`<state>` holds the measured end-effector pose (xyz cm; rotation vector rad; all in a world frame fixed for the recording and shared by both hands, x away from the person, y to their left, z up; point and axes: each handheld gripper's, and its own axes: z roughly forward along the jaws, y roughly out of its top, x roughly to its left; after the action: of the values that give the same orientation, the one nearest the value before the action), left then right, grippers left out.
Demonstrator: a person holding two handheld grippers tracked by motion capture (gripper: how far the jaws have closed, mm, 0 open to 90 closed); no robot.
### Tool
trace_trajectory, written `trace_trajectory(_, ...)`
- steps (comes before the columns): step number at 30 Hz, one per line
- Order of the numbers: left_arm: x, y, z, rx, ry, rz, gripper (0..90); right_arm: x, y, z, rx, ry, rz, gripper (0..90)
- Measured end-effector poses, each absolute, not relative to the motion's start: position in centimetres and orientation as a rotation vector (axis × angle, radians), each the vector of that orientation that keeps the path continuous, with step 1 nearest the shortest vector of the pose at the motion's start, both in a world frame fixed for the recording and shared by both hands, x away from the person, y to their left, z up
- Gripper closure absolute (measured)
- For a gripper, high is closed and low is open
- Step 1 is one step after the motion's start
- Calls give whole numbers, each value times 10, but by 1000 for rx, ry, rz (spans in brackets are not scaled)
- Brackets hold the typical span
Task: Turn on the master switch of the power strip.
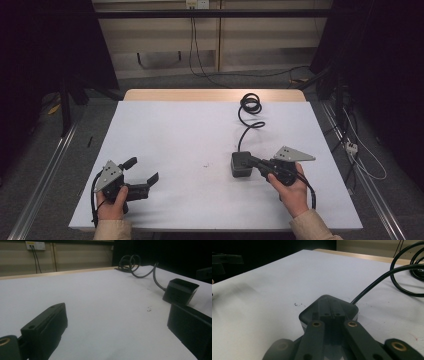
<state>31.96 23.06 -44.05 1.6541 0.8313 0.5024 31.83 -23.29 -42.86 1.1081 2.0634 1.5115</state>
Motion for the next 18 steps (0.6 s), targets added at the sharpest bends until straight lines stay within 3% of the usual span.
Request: trace_trajectory(18, 320, 230, -440, 1655, 828, 502, 25, 324, -227, -429, 1092, 2089, 1491, 900)
